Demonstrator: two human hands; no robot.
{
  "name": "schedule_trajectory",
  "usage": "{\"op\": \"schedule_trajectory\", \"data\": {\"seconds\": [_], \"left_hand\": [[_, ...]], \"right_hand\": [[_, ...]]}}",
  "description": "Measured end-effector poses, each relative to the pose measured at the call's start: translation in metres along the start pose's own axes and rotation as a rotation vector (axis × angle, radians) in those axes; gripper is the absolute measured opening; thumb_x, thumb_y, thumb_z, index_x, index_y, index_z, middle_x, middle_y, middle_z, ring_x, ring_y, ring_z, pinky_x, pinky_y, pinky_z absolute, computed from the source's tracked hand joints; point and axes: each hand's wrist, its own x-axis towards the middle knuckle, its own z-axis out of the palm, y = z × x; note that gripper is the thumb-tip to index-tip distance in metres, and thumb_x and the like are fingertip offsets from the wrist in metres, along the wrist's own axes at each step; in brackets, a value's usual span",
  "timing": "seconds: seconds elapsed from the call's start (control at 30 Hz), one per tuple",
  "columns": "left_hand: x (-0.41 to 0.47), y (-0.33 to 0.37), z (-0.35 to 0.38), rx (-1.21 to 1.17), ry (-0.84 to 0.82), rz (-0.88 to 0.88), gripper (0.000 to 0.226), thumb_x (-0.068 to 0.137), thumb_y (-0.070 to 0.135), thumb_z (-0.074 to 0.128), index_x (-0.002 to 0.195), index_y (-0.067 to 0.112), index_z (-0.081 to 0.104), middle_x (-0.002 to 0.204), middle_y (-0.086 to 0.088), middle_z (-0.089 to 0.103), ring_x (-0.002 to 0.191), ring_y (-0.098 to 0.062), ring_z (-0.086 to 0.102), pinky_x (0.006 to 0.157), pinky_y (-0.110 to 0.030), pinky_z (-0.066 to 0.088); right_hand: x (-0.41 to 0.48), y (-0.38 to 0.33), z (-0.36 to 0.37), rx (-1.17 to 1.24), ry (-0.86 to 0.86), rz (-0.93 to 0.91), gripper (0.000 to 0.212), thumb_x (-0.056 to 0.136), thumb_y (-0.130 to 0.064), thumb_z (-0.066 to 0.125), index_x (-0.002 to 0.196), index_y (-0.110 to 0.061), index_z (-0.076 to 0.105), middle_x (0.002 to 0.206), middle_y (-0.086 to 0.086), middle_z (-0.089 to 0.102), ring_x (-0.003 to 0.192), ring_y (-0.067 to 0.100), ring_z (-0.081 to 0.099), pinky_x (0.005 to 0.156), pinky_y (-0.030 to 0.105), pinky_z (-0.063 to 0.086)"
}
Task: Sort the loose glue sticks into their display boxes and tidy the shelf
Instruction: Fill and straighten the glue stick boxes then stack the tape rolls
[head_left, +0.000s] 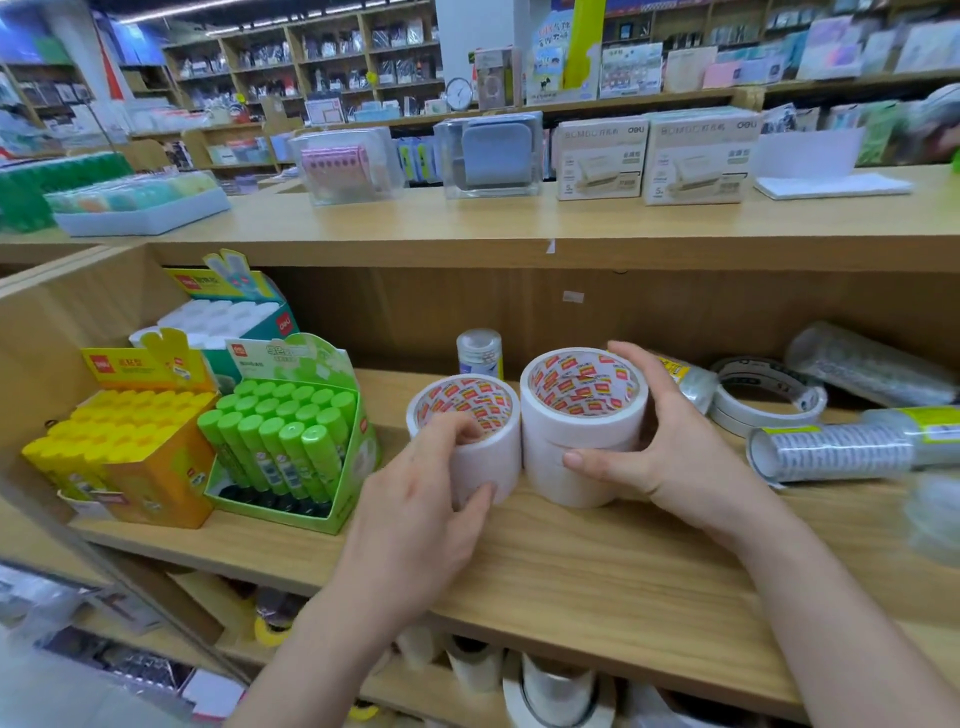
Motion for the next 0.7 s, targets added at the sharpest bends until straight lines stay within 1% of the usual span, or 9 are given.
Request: {"op": "schedule_trajectory", "data": {"seconds": [0.1,0.17,0.23,0.33,0.4,0.47,0.53,0.63,0.7], "left_hand": [[0.006,-0.007,-0.002,0.007,-0.011,0.006,0.051,0.072,0.008,0.078,0.117,0.017,0.059,0.098,0.015,0.058,0.085,-0.004,0.051,0.076,-0.004,0.034],[0.009,-0.011,-0.003,-0.002,-0.019,0.032,0.045,0.071,0.003,0.079,0.112,0.015,0.064,0.096,0.018,0.052,0.080,0.001,0.045,0.076,-0.004,0.033],[0.012,-0.014,-0.005,0.025,-0.011,0.038,0.041,0.073,0.008,0.079,0.110,0.017,0.065,0.094,0.020,0.050,0.079,0.002,0.045,0.073,-0.009,0.037],[0.016,-0.012,-0.009,0.183,-0.090,0.008,0.042,0.076,0.024,0.077,0.115,0.023,0.061,0.110,0.009,0.058,0.089,-0.019,0.062,0.073,-0.034,0.052],[0.021,-0.011,-0.012,0.263,-0.119,0.002,0.036,0.074,0.029,0.077,0.107,0.023,0.062,0.107,0.006,0.060,0.087,-0.027,0.064,0.065,-0.039,0.052],[0.023,-0.012,-0.017,0.279,-0.078,0.059,0.032,0.068,0.025,0.081,0.094,0.020,0.063,0.092,0.005,0.061,0.075,-0.027,0.064,0.055,-0.036,0.050],[0.025,-0.009,-0.030,0.239,0.022,0.078,0.030,0.069,0.021,0.081,0.091,0.018,0.062,0.085,0.005,0.060,0.067,-0.023,0.061,0.050,-0.035,0.048],[0.031,0.007,-0.059,0.097,0.201,0.101,0.025,0.073,0.025,0.071,0.094,0.016,0.061,0.084,0.004,0.058,0.067,-0.014,0.054,0.055,-0.036,0.048],[0.042,0.020,-0.071,-0.024,0.238,0.113,0.026,0.074,0.025,0.069,0.097,0.016,0.060,0.084,0.004,0.058,0.067,-0.012,0.053,0.056,-0.036,0.050]], "right_hand": [[-0.002,-0.003,0.001,0.042,0.003,0.013,0.103,0.049,-0.036,0.088,0.137,-0.041,0.035,0.121,-0.023,0.059,0.111,-0.007,0.055,0.100,0.022,0.044],[-0.004,-0.005,0.001,0.055,0.016,0.015,0.102,0.046,-0.037,0.088,0.135,-0.039,0.039,0.121,-0.019,0.061,0.110,-0.004,0.057,0.100,0.027,0.045],[-0.005,-0.007,0.002,0.073,0.013,0.014,0.099,0.045,-0.033,0.089,0.133,-0.037,0.042,0.117,-0.017,0.064,0.108,-0.003,0.060,0.099,0.029,0.047],[-0.006,-0.008,0.000,0.088,-0.021,0.016,0.096,0.045,-0.030,0.090,0.130,-0.038,0.044,0.114,-0.019,0.066,0.107,-0.002,0.061,0.097,0.030,0.049],[-0.006,-0.006,-0.001,0.096,-0.036,0.014,0.096,0.047,-0.029,0.093,0.130,-0.038,0.045,0.115,-0.018,0.066,0.108,-0.001,0.061,0.098,0.032,0.048],[-0.005,-0.004,-0.002,0.090,-0.040,0.013,0.097,0.047,-0.032,0.096,0.130,-0.039,0.045,0.117,-0.018,0.065,0.110,0.001,0.060,0.100,0.035,0.047],[-0.005,-0.003,-0.001,0.080,-0.036,0.009,0.098,0.044,-0.037,0.092,0.130,-0.041,0.045,0.118,-0.019,0.064,0.112,0.001,0.059,0.101,0.037,0.047],[-0.003,-0.002,0.001,0.084,-0.017,-0.001,0.096,0.044,-0.037,0.095,0.127,-0.043,0.046,0.117,-0.020,0.064,0.111,0.000,0.059,0.101,0.036,0.047],[-0.001,-0.002,0.007,0.099,-0.018,-0.005,0.097,0.044,-0.036,0.095,0.127,-0.042,0.045,0.117,-0.020,0.064,0.111,0.000,0.059,0.101,0.036,0.047]]}}
